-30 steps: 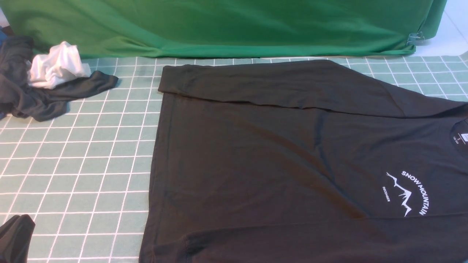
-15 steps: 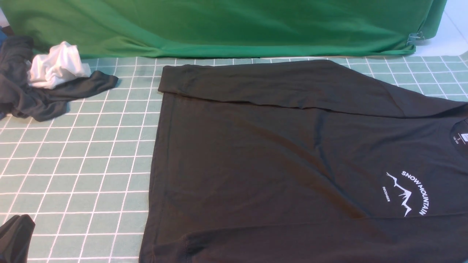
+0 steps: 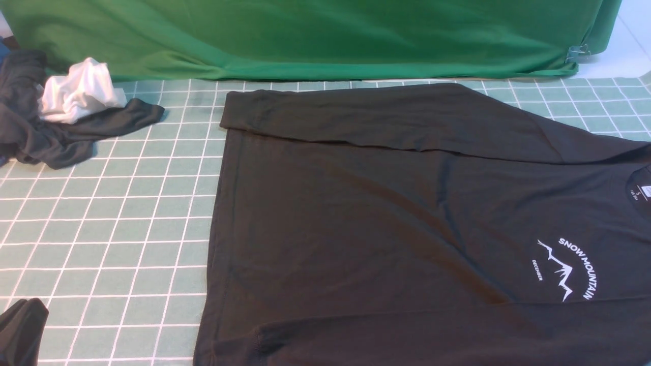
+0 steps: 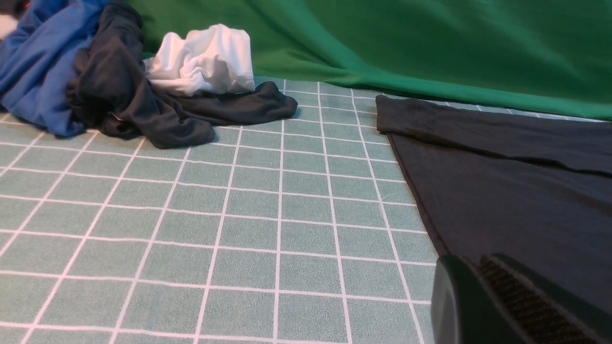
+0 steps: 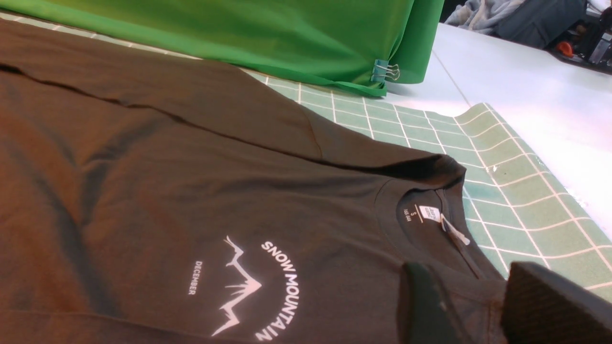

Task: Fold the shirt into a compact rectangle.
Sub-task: 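Grasp the left edge of the dark T-shirt lying flat on the table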

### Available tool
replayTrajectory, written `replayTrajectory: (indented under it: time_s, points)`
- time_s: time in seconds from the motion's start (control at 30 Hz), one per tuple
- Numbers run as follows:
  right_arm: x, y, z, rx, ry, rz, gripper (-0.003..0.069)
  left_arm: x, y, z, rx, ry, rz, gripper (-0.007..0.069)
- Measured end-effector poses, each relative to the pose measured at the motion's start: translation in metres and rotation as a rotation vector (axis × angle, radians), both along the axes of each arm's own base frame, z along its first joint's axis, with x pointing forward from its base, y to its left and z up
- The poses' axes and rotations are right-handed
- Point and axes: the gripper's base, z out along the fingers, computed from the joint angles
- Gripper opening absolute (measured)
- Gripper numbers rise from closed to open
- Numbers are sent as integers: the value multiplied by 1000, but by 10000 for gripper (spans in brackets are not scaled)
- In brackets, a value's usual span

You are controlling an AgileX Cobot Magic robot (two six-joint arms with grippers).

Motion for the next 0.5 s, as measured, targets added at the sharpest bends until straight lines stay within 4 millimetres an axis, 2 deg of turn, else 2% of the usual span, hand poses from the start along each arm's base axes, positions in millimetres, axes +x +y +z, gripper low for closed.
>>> replayTrajectory:
  time_s: [0.13, 0.2, 0.23, 0.3, 0.37, 0.47, 0.5]
  points:
    - [1, 0, 4, 0, -46, 0, 241, 1, -1, 6, -37, -72, -3, 15]
    - [1, 0, 11, 56, -126, -5, 241, 1, -2, 12, -237, -130, -2, 15]
    - [1, 0, 14, 124, -162, -8, 241, 1, -3, 13, -376, -140, 1, 15]
    - [1, 0, 20, 389, -222, -20, 241, 1, -4, 14, -721, -143, 9, 15]
    - [1, 0, 23, 648, -259, -27, 241, 1, -5, 15, -974, -136, 14, 15]
    - [1, -1, 26, 894, -285, -29, 241, 1, -5, 15, -1141, -134, 17, 15]
    - [1, -1, 26, 906, -287, -29, 241, 1, -5, 15, -1146, -134, 17, 15]
